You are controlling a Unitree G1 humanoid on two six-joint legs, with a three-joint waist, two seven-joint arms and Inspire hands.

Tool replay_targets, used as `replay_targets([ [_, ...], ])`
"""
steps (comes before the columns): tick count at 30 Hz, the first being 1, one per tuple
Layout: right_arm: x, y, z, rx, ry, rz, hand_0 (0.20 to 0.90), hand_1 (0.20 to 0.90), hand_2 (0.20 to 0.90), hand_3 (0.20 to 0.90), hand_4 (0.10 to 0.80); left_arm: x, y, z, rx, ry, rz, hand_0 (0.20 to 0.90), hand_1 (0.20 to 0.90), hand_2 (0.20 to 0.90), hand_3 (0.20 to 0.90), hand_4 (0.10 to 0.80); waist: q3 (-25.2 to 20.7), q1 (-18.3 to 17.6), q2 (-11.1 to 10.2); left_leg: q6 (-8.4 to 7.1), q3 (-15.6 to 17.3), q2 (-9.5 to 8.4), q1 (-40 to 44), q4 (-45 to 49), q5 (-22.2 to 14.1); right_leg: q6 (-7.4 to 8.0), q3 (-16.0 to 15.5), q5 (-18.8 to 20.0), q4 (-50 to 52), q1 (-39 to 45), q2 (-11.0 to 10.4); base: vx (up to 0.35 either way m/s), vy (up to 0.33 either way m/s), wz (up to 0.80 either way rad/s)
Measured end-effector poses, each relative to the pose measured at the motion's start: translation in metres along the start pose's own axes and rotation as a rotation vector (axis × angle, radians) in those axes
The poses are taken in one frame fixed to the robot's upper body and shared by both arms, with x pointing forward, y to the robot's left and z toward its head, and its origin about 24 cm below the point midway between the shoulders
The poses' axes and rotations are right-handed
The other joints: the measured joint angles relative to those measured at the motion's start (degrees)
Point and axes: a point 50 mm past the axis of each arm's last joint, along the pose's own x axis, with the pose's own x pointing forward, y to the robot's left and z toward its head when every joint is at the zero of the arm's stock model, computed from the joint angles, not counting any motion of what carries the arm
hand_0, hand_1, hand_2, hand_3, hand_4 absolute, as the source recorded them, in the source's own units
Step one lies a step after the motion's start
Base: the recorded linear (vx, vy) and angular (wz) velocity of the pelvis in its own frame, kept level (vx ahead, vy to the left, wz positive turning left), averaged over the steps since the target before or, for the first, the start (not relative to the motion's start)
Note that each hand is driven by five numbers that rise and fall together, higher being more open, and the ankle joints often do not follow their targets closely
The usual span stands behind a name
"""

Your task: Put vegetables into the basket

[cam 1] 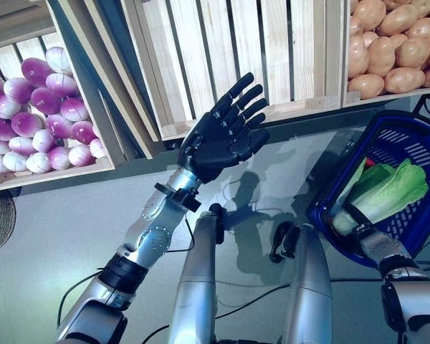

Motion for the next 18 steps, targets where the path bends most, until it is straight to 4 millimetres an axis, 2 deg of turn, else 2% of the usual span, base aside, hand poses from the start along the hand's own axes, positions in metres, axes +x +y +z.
replay_targets([
  [5,0.0006,-0.0016,-0.0039,-0.012,0.03,-0.002,0.3,0.3,0.3,0.3,0.4,-0.0001,-0.0051,0.001,-0.001,0.01,-0.017,0.9,0.9,0.9,0.9,0.8,0.0,0.2,0.0,-0.11,0.0,-0.04,0.2,0.2,-0.1,-0.07,0.0,-0.1,0.6,0.2,-0.4,-0.001,-0.017,0.03],
  [6,0.0008,-0.0019,-0.0046,-0.012,0.034,-0.001,0.9,0.9,0.9,0.9,0.8,-0.0004,-0.006,0.0009,-0.002,0.013,-0.019,0.9,0.9,0.9,0.9,0.8,0.0,0.2,0.0,-0.19,0.1,0.04,0.3,0.2,-0.1,-0.1,0.0,-0.1,0.5,0.3,-0.5,0.005,-0.026,0.03],
  [17,0.0016,-0.0067,-0.0058,-0.01,0.029,-0.055,0.9,0.9,0.9,0.9,0.8,-0.0005,-0.007,0.0011,-0.002,0.015,-0.022,0.9,0.9,0.9,0.9,0.8,0.0,0.1,-0.1,-0.07,0.2,0.19,1.6,-1.3,0.2,-0.12,-0.6,-0.3,-0.8,1.8,-0.4,-0.011,0.0,0.0],
  [18,0.0016,-0.0077,-0.005,-0.012,0.022,-0.071,0.9,0.9,0.9,0.9,0.8,-0.0003,-0.0076,0.0018,-0.001,0.013,-0.025,0.9,0.9,0.9,0.9,0.8,0.0,0.0,-0.1,-0.07,0.2,0.16,1.8,-1.8,0.4,0.26,-0.7,0.0,-1.4,2.0,-0.3,0.049,0.011,0.04],
])
